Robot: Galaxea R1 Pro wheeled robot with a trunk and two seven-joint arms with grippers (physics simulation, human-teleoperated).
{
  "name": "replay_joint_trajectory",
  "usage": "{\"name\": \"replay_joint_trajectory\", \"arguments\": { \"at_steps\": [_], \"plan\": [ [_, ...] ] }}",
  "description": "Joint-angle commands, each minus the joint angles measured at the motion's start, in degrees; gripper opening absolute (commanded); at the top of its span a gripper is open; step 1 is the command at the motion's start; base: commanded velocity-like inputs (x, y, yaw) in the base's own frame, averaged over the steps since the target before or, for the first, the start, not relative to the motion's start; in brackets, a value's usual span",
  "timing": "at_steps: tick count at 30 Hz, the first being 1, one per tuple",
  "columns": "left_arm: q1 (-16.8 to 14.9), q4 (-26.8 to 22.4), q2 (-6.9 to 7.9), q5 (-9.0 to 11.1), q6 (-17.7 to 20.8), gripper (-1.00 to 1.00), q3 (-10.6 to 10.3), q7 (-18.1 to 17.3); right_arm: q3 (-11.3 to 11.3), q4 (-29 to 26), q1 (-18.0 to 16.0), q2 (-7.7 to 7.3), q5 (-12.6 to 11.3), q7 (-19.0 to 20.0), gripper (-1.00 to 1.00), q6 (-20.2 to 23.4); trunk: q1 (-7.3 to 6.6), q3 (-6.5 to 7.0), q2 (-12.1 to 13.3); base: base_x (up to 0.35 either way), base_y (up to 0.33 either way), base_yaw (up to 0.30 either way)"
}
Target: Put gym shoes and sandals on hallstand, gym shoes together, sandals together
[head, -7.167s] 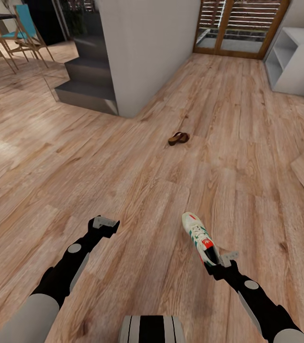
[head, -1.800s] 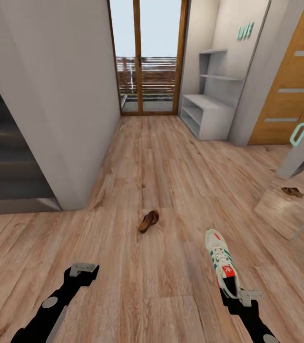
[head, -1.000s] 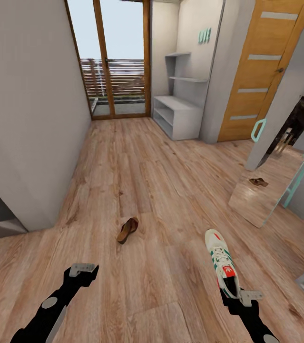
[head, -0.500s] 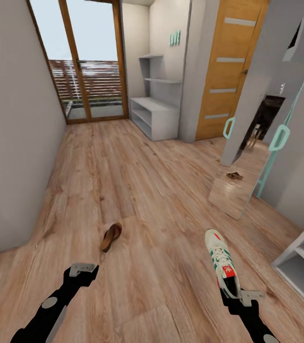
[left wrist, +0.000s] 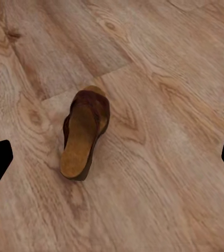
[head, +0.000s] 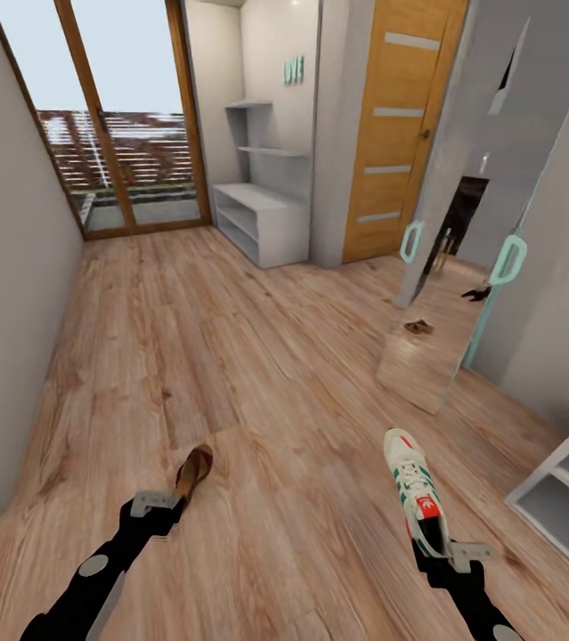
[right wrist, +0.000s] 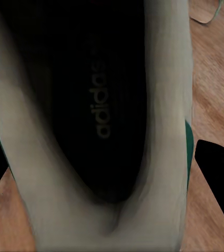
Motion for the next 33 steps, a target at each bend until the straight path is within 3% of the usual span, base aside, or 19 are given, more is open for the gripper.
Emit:
{"name": "replay_joint_trajectory", "arguments": {
  "at_steps": [1,19,33],
  "plan": [
    [-0.03,0.05,-0.1,-0.2,-0.19,1.0,0.2,-0.38,-0.09,0.01,-0.06,-0.02,-0.58,0.54,-1.0,-0.19,0.02,-0.04,-0.02,0.296,0.185,-0.004],
    [-0.02,-0.03,0.05,-0.03,-0.19,1.0,0.28,-0.38,-0.11,0.0,-0.05,-0.03,-0.57,0.54,-1.0,-0.18,0.02,-0.04,-0.02,0.2,0.219,-0.043],
    [-0.02,-0.04,0.05,-0.04,-0.19,1.0,0.25,-0.38,-0.06,0.02,-0.04,-0.03,-0.57,0.54,-1.0,-0.18,0.02,-0.04,-0.02,0.191,0.227,-0.18]
  ]
}}
